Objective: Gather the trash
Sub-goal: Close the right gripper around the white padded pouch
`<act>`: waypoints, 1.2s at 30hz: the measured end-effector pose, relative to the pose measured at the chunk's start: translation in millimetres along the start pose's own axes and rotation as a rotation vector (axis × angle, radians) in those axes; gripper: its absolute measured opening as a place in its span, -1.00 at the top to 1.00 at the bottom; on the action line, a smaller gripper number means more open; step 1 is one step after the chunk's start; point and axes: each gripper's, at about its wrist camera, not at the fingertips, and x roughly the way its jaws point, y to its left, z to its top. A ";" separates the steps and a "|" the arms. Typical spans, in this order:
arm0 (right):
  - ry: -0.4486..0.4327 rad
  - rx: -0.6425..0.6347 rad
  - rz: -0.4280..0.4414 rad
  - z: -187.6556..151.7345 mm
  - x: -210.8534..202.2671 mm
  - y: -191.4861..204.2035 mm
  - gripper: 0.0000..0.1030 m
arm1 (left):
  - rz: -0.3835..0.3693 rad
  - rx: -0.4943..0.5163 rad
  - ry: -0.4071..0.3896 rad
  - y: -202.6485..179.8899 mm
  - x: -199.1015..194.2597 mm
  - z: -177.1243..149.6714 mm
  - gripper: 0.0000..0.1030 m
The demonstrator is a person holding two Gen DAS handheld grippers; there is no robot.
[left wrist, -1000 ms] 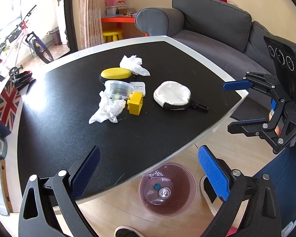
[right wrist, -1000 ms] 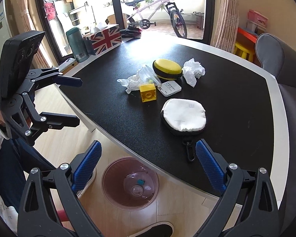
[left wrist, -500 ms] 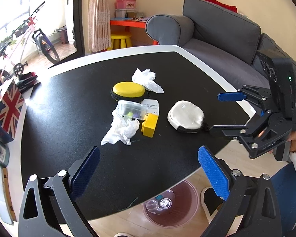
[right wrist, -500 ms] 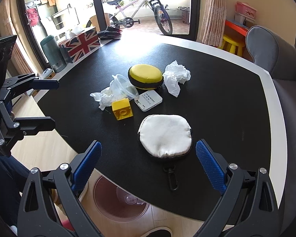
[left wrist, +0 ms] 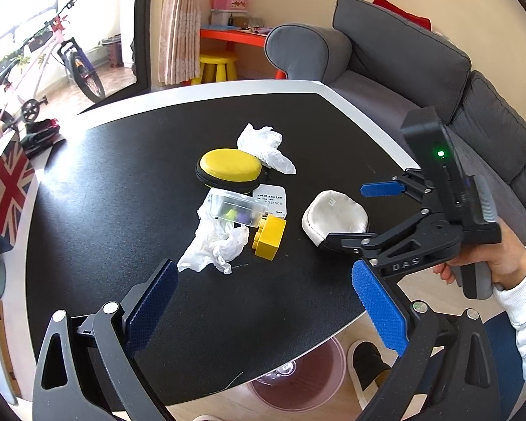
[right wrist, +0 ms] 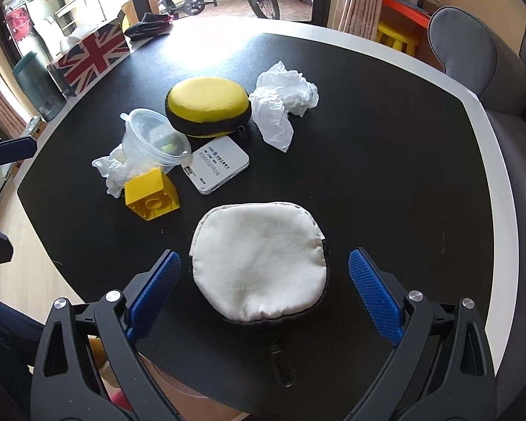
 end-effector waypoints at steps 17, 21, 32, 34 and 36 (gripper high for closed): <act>0.069 -0.022 -0.020 5.1 24.9 7.0 -0.87 | 0.016 -0.019 0.029 12.1 16.4 6.5 -0.85; 0.064 -0.038 -0.014 5.2 23.1 10.2 -0.77 | 0.020 -0.025 0.028 13.7 17.3 7.8 -0.85; 0.037 -0.039 -0.009 4.6 10.6 10.2 -0.63 | 0.030 -0.070 0.047 16.0 19.8 15.4 -0.85; 0.025 -0.037 -0.009 4.3 4.4 9.9 -0.63 | 0.034 -0.095 0.060 18.1 21.8 16.8 -0.85; 0.010 -0.035 -0.010 3.3 -3.0 9.1 -0.63 | 0.040 -0.122 0.071 20.1 23.5 18.7 -0.85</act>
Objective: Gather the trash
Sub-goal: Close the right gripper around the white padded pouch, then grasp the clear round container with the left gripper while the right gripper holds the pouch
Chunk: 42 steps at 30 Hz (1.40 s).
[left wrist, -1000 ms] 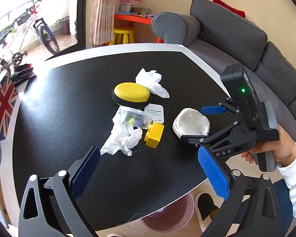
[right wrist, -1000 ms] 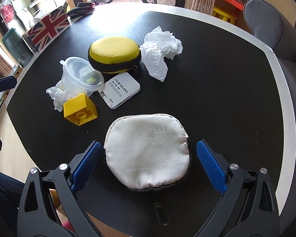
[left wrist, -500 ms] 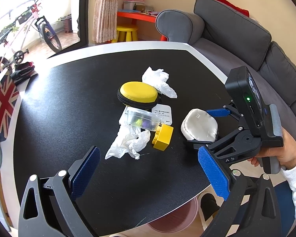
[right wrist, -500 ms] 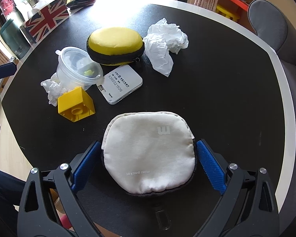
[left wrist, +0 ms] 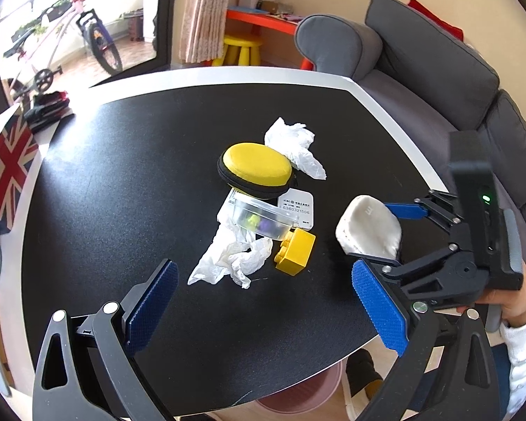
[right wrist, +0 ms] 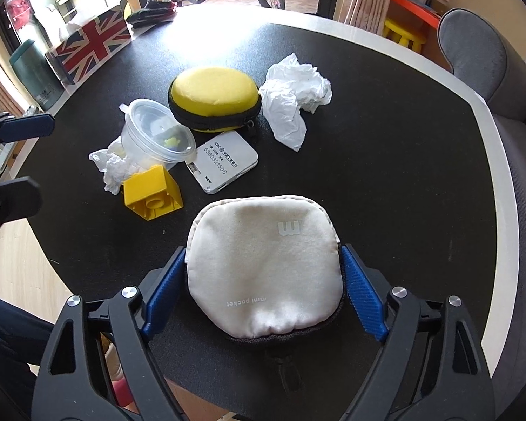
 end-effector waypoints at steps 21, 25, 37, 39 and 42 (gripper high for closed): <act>-0.078 0.033 -0.031 -25.4 -40.5 -28.4 -0.63 | -0.233 -0.504 0.044 24.2 42.7 20.2 -0.85; -0.085 0.036 -0.028 -26.7 -43.2 -30.9 -0.63 | -0.273 -0.560 0.046 27.2 51.9 19.8 -0.84; -0.085 0.037 -0.021 -27.1 -43.4 -31.8 -0.63 | -0.312 -0.626 0.067 31.5 68.3 18.1 -0.11; -0.085 0.038 -0.020 -27.3 -43.2 -32.1 -0.63 | -0.306 -0.624 0.073 32.0 69.4 17.3 0.06; -0.087 0.037 -0.017 -27.2 -43.3 -31.4 -0.63 | -0.306 -0.642 0.084 36.9 73.8 15.1 0.25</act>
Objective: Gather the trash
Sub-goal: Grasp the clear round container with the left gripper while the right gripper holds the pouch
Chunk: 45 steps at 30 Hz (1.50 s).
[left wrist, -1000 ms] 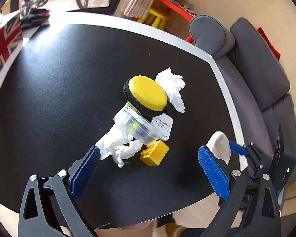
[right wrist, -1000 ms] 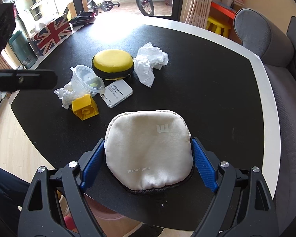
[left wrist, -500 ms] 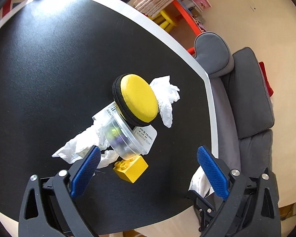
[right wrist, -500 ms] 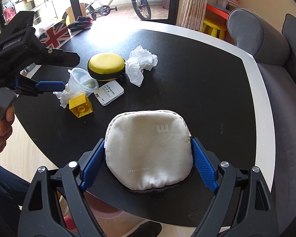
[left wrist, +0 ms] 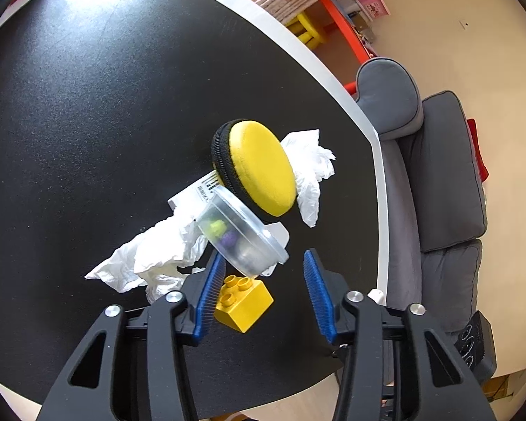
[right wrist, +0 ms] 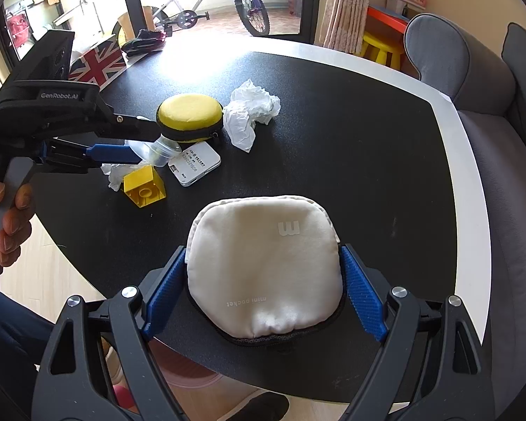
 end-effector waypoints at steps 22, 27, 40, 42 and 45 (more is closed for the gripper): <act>0.001 -0.003 0.004 0.8 1.8 2.6 -0.63 | -0.002 -0.042 0.001 9.9 -0.7 3.0 0.29; 0.002 -0.005 0.007 0.3 2.6 2.9 -0.63 | 0.006 -0.042 -0.016 9.9 -1.7 4.0 -0.17; 0.002 -0.005 0.007 0.0 2.6 2.1 -0.63 | -0.014 -0.066 -0.024 13.7 2.1 9.0 -0.06; 0.002 -0.006 0.007 0.0 2.8 2.4 -0.63 | -0.015 -0.069 -0.020 14.8 2.8 9.0 0.14; 0.002 -0.004 0.006 -0.2 2.8 2.3 -0.63 | -0.005 -0.058 -0.023 13.2 1.6 8.5 0.25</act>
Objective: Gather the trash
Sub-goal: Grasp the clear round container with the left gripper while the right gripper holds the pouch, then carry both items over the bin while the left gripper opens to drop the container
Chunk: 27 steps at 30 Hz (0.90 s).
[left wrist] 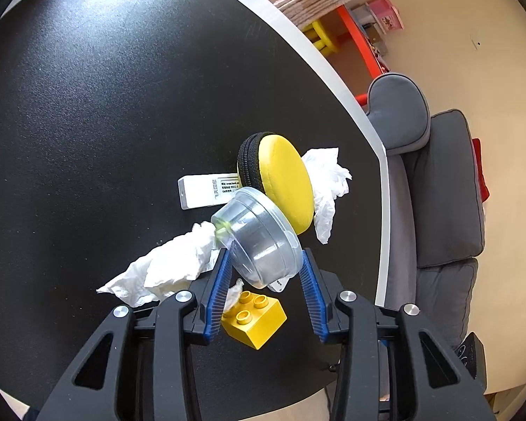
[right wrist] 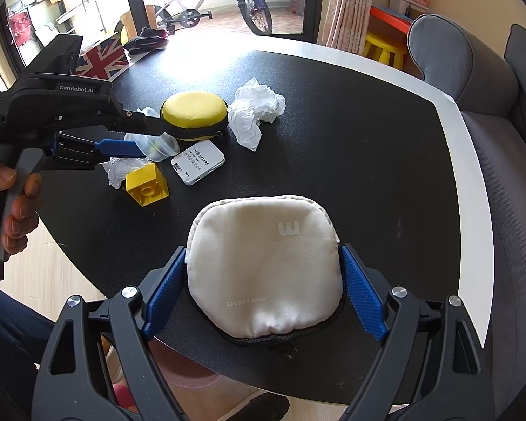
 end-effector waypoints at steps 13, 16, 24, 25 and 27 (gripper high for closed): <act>-0.011 -0.004 0.002 0.5 -3.1 2.3 -0.63 | 0.047 0.144 -0.016 -9.5 -16.4 -7.2 0.38; -0.014 -0.008 0.003 1.1 -3.9 4.2 -0.63 | 0.067 0.197 -0.026 -11.3 -23.9 -10.4 0.38; -0.036 -0.021 0.006 3.0 -11.4 10.5 -0.63 | 0.118 0.381 -0.067 -25.9 -46.9 -24.1 0.51; -0.038 -0.022 0.006 3.4 -12.3 11.6 -0.63 | 0.130 0.411 -0.073 -28.0 -49.8 -27.0 0.53; -0.044 -0.028 0.007 3.4 -14.5 14.5 -0.63 | 0.141 0.456 -0.080 -30.9 -54.8 -32.1 0.54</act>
